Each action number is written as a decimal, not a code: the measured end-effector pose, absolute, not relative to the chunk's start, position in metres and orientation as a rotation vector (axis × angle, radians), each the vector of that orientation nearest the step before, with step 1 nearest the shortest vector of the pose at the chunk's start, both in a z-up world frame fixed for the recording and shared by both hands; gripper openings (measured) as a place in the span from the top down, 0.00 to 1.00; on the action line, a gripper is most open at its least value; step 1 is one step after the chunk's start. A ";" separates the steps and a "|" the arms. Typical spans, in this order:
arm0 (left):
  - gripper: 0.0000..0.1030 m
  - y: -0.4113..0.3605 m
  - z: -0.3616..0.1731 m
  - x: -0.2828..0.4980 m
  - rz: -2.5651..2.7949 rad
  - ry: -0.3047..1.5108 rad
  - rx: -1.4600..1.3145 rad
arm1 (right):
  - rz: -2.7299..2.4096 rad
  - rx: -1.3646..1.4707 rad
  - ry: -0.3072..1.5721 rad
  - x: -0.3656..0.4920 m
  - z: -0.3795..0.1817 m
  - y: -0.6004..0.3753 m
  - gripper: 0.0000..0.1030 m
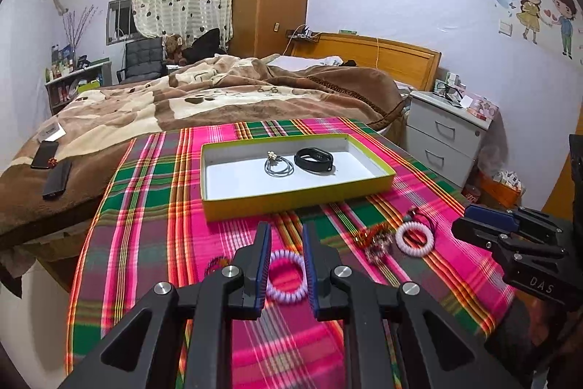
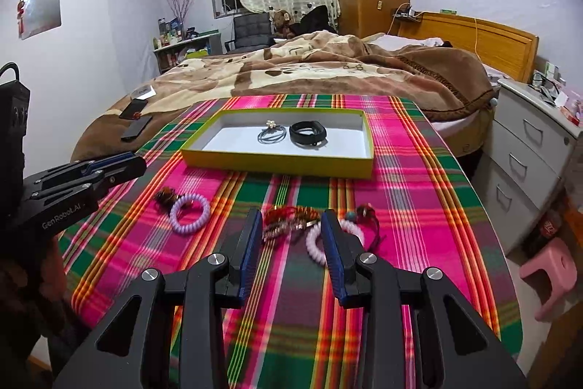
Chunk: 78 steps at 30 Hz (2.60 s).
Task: Organize jewelry
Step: 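Withdraw both tools from the box back over the jewelry, then grasp the brown beaded brooch with the left tool while the right tool grasps the red chain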
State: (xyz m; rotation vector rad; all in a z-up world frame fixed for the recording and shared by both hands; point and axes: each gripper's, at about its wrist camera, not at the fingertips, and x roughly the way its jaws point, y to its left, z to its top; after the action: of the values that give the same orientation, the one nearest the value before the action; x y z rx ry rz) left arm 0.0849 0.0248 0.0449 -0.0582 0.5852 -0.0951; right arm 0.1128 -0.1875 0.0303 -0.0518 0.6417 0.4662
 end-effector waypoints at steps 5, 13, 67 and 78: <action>0.84 0.026 0.039 0.065 -0.094 0.596 -0.067 | 0.459 -0.049 0.650 0.098 0.026 -0.194 0.67; 0.84 0.026 0.029 0.051 -0.090 0.615 -0.058 | 0.439 -0.042 0.675 0.092 0.016 -0.202 0.67; 0.65 0.081 -0.028 0.152 -0.012 0.878 -0.233 | 0.417 0.204 0.961 0.193 -0.033 -0.158 0.67; 0.78 0.084 -0.025 0.143 0.016 0.862 -0.222 | 0.408 0.155 0.944 0.190 -0.031 -0.154 0.82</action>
State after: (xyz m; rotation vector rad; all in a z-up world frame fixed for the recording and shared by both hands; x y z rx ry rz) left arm 0.1433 0.0843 -0.0249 -0.2219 0.8616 0.0162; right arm 0.1898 -0.1540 -0.0314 0.1547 0.9439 0.4083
